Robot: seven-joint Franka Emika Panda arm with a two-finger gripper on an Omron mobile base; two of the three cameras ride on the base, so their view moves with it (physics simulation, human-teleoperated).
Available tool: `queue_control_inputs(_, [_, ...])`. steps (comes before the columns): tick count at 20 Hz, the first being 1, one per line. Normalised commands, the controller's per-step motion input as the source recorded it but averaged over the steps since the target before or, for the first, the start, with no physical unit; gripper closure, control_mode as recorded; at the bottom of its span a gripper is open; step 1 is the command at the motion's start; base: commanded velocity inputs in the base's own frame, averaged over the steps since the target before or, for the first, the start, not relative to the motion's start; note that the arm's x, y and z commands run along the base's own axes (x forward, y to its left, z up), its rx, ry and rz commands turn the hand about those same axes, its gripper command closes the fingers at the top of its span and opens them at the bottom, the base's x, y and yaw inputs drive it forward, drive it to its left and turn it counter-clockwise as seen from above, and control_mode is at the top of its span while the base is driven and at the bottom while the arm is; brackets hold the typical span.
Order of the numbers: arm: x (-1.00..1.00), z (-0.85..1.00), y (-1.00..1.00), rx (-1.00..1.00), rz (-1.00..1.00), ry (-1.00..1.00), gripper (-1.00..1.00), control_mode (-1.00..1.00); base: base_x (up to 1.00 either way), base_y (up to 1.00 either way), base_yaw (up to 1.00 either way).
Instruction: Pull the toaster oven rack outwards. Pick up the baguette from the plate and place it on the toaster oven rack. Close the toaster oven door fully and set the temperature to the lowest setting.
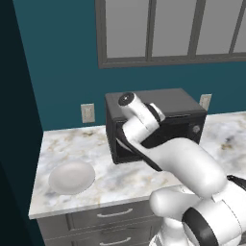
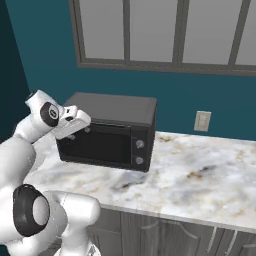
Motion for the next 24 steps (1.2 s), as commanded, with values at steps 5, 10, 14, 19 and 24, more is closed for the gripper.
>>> queue_control_inputs(5, [-0.09,0.34,-1.0,0.14,0.3,-0.27,-1.0,-1.0,0.0,0.0,0.0])
queue_control_inputs(10, [-0.28,0.59,-1.0,0.2,0.21,-0.12,-1.0,-1.0,0.0,0.0,0.0])
queue_control_inputs(14, [-0.54,0.69,-1.0,0.25,0.16,-0.15,-1.0,-1.0,0.0,0.0,0.0])
queue_control_inputs(19, [-0.76,0.78,-0.97,0.25,0.05,-0.2,-1.0,-1.0,0.0,0.0,0.0])
queue_control_inputs(24, [-0.9,0.36,-0.55,0.18,-0.13,-0.23,-1.0,-1.0,0.0,0.0,0.0])
